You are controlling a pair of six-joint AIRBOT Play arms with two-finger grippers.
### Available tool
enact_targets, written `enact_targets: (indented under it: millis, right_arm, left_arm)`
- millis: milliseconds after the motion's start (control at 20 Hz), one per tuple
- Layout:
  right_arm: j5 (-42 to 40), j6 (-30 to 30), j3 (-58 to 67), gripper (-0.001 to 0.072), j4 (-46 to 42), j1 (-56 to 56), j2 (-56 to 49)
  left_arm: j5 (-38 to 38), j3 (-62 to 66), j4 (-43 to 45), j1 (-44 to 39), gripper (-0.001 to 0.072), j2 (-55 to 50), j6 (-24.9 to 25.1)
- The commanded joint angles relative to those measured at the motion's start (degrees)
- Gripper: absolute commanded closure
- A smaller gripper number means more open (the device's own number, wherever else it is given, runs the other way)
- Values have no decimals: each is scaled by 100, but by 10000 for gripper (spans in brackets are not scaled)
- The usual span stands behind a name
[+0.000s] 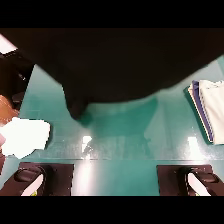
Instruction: Fold the shirts.
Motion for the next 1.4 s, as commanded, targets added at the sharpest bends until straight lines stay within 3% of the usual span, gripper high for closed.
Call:
enact_targets:
  millis: [0,200,500,750,950,1000,1050,1100,1200,1250,1300,1350]
  right_arm:
    - [367,219,778,697,-400,-9,-199]
    - [776,391,1200,698,-605,42,-1320]
    - [595,341,50,697,-599,39,-3475]
    - [-61,323,-133,697,-481,39,-4793]
    - [-358,321,-131,694,-177,46,-5143]
    - [-420,321,-131,669,-55,37,-5139]
    - [-433,321,-127,485,72,33,-5112]
    - [-391,321,-118,334,179,-33,-5056]
    - [-22,205,-120,335,415,-146,-4865]
    - [291,22,-122,337,468,-216,-4736]
    - [651,-160,-151,339,463,-297,-4572]
    - [850,-275,-317,340,479,-369,-4354]
  left_arm:
    - [304,197,350,2,686,-22,-68]
    - [-245,197,918,2,685,-1088,-177]
    - [-1255,181,811,2,684,-3880,-181]
    - [-1128,168,868,2,683,-5659,-177]
    - [-785,177,946,2,681,-5945,-186]
    - [-804,216,949,2,516,-5939,-184]
    - [-911,291,962,2,164,-5928,-212]
    - [-1119,407,968,22,97,-5928,-249]
    - [-1838,710,920,184,97,-5877,-374]
    - [-2142,745,824,306,127,-5761,-374]
    - [-2417,719,669,463,240,-5635,-352]
    - [-2767,695,505,645,238,-5486,-323]
